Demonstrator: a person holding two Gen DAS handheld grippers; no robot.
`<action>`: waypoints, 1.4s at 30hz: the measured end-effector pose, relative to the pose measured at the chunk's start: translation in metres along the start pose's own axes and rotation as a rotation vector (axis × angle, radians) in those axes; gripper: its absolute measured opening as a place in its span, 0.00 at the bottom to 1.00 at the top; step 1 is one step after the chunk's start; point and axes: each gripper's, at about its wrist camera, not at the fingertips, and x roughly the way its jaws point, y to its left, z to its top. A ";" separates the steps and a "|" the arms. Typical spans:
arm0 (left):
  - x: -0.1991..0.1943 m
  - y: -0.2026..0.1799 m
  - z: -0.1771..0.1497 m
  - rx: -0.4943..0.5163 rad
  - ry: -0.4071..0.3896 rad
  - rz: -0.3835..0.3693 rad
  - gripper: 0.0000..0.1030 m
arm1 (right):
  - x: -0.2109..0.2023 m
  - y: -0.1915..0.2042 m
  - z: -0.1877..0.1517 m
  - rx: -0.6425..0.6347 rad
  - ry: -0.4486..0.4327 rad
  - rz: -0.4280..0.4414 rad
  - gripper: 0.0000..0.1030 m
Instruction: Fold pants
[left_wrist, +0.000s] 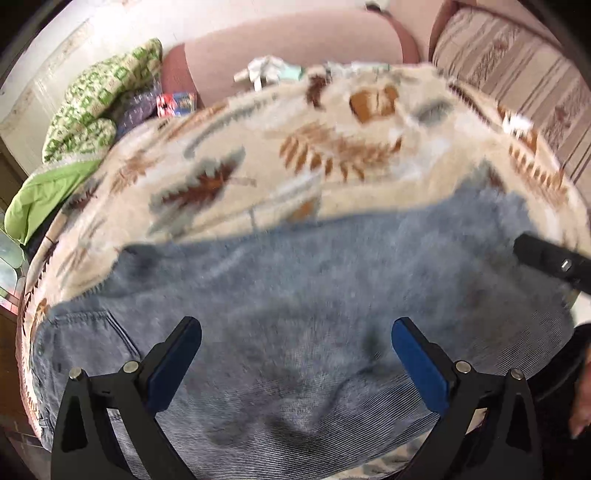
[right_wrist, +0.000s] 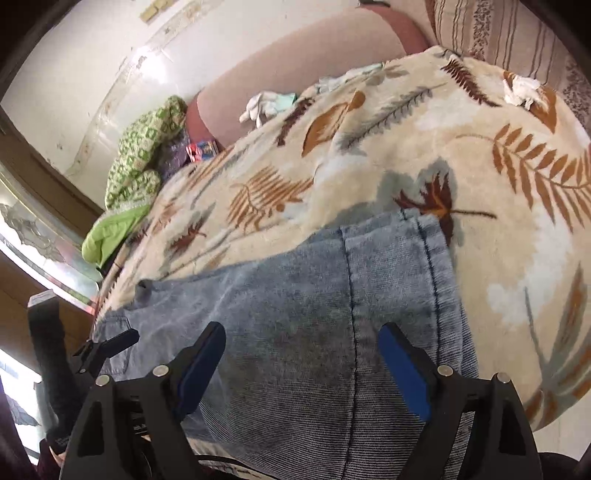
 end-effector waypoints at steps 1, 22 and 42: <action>-0.009 0.002 0.005 -0.011 -0.027 -0.005 1.00 | -0.005 0.001 0.001 -0.001 -0.024 -0.001 0.85; -0.068 0.012 0.034 -0.071 -0.191 -0.016 1.00 | -0.050 0.022 0.002 -0.086 -0.227 0.054 0.85; 0.026 0.140 -0.048 -0.311 0.155 0.328 1.00 | 0.025 0.083 -0.031 -0.338 0.107 0.052 0.85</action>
